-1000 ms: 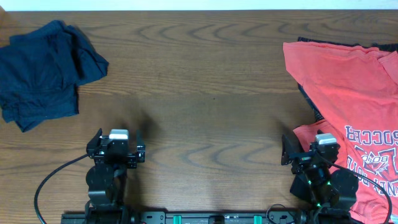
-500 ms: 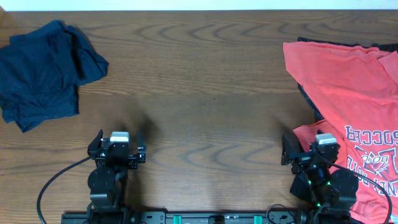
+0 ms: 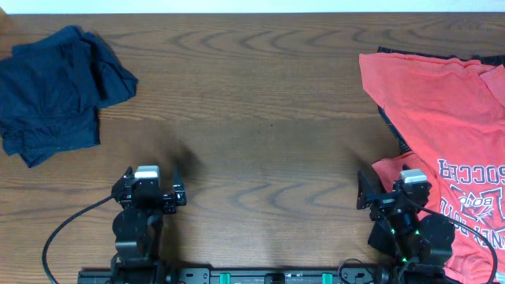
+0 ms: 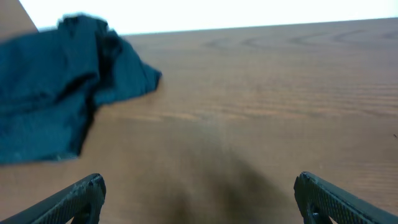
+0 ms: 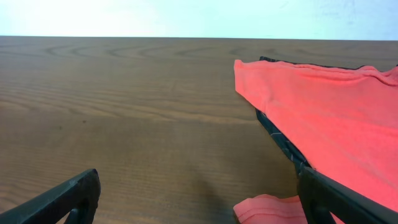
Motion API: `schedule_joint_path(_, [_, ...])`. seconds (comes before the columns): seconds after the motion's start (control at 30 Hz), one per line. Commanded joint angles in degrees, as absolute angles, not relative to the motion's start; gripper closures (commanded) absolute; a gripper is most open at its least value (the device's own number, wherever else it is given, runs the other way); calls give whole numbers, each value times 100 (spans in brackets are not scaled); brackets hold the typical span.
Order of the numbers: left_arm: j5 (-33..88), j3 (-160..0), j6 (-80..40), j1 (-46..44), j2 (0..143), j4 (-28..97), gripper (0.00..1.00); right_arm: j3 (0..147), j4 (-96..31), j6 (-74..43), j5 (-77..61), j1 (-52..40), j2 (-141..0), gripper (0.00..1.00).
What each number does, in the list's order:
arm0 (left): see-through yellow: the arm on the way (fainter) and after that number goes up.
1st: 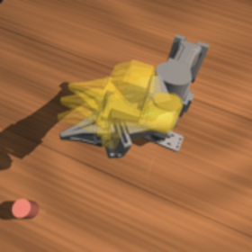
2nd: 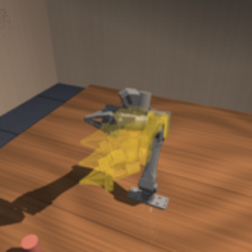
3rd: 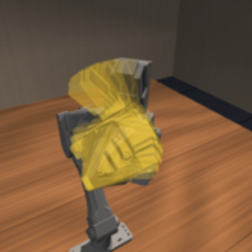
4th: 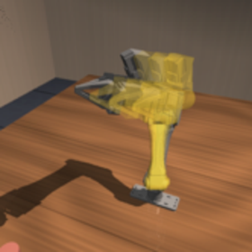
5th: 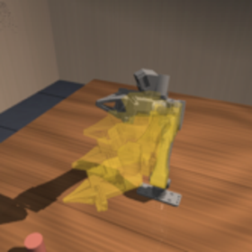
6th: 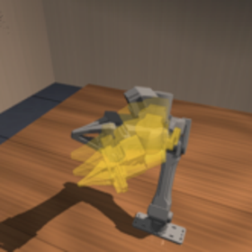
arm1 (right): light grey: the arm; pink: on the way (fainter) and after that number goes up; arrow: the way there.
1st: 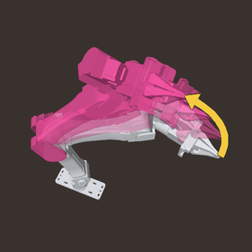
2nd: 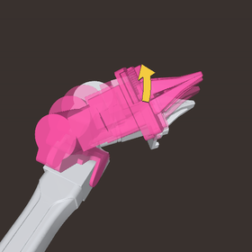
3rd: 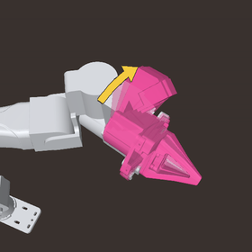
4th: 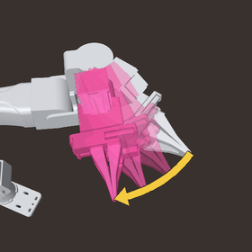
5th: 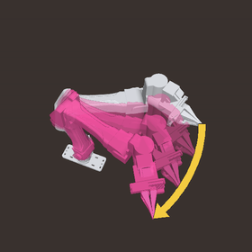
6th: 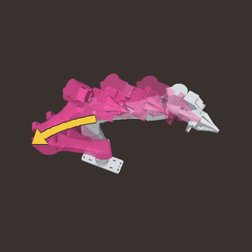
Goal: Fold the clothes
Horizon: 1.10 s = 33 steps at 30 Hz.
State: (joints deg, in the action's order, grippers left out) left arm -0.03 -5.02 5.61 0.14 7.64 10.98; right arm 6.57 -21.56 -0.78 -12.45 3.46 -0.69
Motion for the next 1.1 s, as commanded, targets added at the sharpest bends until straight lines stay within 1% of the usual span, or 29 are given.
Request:
schedule_joint_path(0.0, [-43, -327, 137, 8, 965, 1122, 2, 639, -2147, -12, -1269, 283, -34, 1])
schedule_joint_path(0.33, [-47, -327, 141, 8, 34, 1103, 2, 639, -2147, -12, -1269, 283, -34, 1])
schedule_joint_path(0.6, [-67, -305, 143, 8, 10, 1039, 2, 639, -2147, -12, -1269, 283, -34, 1])
schedule_joint_path(0.67, [-64, -239, 141, 8, 8, 864, 2, 639, -2150, -12, -1269, 283, -34, 1])
schedule_joint_path(0.73, [-64, -32, 141, 8, 8, 412, 2, 639, -2147, -12, -1269, 283, -34, 1])
schedule_joint_path(1.07, [-25, -23, 139, 8, 8, 399, 2, 639, -2147, -12, -1269, 283, -34, 1])
